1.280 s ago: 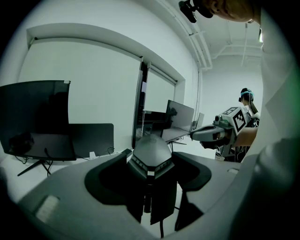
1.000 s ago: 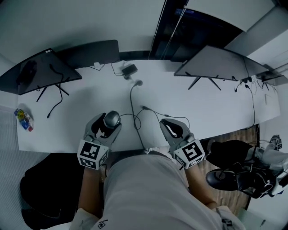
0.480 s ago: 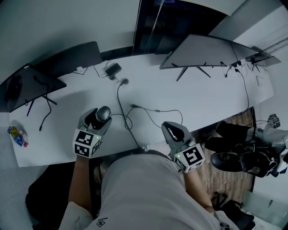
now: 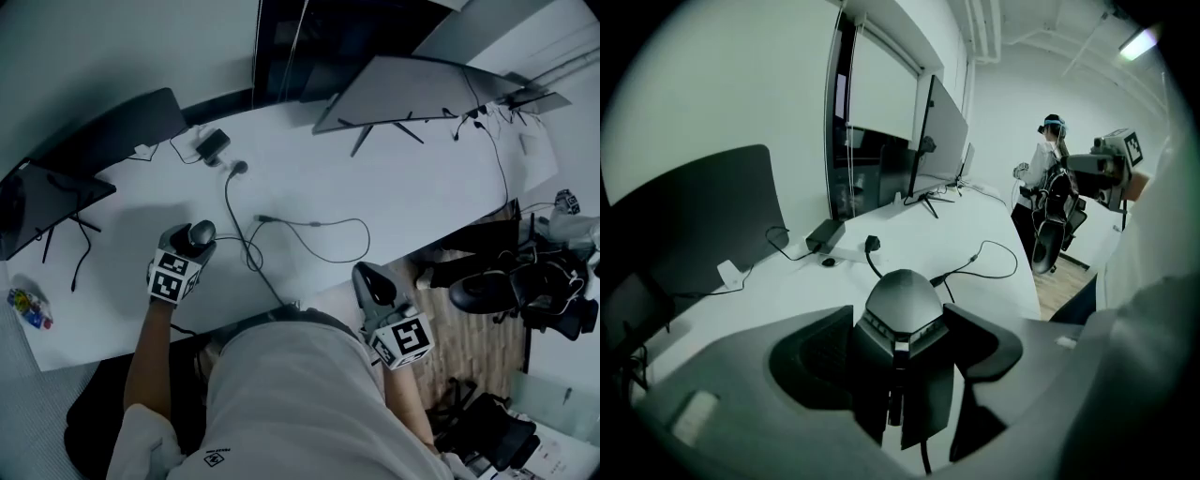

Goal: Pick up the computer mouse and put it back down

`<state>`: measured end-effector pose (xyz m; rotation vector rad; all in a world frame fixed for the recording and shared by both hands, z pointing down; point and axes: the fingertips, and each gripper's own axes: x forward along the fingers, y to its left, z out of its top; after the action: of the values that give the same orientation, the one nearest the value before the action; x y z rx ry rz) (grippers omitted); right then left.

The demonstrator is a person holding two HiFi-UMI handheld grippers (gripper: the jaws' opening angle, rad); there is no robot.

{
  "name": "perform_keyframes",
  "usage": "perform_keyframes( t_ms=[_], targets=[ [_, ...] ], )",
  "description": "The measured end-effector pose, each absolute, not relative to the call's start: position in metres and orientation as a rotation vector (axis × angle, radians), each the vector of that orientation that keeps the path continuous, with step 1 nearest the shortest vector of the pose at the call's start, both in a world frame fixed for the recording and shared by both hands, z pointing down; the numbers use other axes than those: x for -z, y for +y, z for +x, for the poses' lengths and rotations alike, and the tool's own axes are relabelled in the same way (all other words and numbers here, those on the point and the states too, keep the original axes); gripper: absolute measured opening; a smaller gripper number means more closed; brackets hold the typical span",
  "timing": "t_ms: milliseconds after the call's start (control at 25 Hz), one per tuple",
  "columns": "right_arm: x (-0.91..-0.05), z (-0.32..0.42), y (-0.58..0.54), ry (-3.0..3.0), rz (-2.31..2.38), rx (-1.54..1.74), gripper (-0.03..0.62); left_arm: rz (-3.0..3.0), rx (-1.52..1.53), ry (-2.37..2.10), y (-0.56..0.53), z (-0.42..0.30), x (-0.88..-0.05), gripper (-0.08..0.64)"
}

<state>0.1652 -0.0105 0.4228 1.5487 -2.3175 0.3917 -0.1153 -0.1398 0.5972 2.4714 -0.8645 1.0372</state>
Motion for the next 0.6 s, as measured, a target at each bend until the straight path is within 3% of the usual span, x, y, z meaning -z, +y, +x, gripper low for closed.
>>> perform_keyframes(
  t_ms=[600],
  targets=[
    [-0.432,0.178,0.009,-2.169,1.681,-0.451,0.023,2.383,-1.257,-0.707,-0.153,-0.121,-0.689,0.308]
  ],
)
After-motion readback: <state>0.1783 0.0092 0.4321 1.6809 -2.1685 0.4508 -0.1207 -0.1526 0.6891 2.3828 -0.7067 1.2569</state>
